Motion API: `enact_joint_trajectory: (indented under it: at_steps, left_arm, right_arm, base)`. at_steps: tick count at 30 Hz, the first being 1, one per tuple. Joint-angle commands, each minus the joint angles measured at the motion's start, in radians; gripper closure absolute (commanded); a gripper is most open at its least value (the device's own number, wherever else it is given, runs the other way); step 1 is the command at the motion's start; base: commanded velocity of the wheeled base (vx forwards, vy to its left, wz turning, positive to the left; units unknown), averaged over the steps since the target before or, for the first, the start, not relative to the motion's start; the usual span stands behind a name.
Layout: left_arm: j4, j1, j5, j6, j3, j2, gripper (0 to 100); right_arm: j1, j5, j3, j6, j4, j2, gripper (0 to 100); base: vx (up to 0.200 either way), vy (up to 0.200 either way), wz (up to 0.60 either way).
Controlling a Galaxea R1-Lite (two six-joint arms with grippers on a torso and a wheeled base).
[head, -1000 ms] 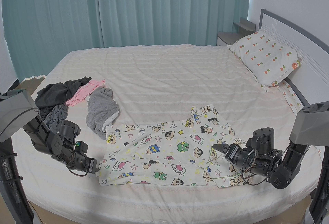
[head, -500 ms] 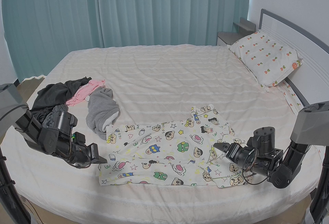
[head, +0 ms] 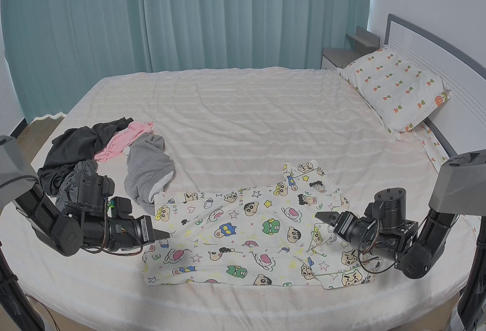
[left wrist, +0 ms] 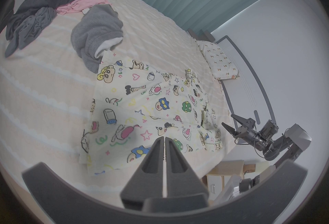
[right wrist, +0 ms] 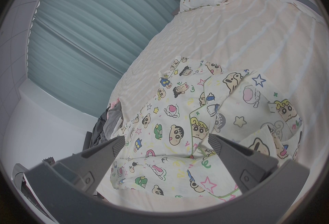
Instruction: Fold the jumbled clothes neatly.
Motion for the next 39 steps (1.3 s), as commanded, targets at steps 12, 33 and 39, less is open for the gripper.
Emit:
enact_joint_trajectory:
  at_steps: [12,33,39]
  left_arm:
    - [0.264,0.065,0.187,0.005,-0.583,0.359,100]
    - [0.298,0.088,0.21,0.181,-0.723,0.498,0]
    - [0.299,0.082,0.215,0.178,-0.775,0.554,0]
  right_arm:
    - [0.001,0.001,0.003,-0.014,0.0,-0.001,0]
    - [0.001,0.001,0.008,-0.015,0.0,0.003,0]
    - [0.001,0.001,0.008,-0.015,0.0,0.005,0]
  base:
    - [0.0,0.0,0.0]
    - [0.0,0.0,0.0]
    - [0.0,0.0,0.0]
